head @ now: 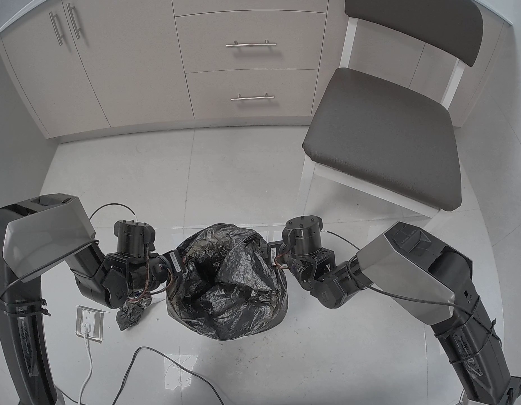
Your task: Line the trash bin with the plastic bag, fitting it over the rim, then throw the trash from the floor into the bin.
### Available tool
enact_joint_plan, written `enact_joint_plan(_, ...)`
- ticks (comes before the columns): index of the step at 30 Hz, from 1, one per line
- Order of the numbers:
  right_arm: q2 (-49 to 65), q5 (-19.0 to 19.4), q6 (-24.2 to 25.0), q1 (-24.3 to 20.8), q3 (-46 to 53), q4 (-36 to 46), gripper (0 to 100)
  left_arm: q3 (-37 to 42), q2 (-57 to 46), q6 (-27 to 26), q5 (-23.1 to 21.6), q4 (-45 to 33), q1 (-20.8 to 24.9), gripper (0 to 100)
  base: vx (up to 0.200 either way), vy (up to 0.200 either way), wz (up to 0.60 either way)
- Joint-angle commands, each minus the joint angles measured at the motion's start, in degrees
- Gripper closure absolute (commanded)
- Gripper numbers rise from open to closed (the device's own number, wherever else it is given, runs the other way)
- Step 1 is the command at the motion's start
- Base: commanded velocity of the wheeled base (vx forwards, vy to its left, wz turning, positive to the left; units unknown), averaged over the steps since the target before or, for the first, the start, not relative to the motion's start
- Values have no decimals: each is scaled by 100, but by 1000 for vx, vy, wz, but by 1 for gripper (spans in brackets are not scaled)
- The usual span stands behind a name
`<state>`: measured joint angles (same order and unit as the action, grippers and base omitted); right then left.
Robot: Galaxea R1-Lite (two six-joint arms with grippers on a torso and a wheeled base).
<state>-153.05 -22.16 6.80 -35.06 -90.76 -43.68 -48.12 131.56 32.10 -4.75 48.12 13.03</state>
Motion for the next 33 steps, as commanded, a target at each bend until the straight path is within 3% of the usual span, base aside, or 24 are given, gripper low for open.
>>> enact_joint_plan(1,-58,1,5,-18,23,0,0,22,-8,7,1,101,6,100,0,0,0)
enact_joint_plan(18,-67,-7,14,-10,23,-9,0,171,-34,-55,1,163,77,100,0,0,0)
enact_joint_plan(19,-58,-7,14,-18,32,-9,0,189,-34,-98,1,154,85,0,0,0,0)
enact_joint_plan(33,-58,-7,14,-18,23,-9,0,224,-131,-178,36,163,24,0,0,0,0)
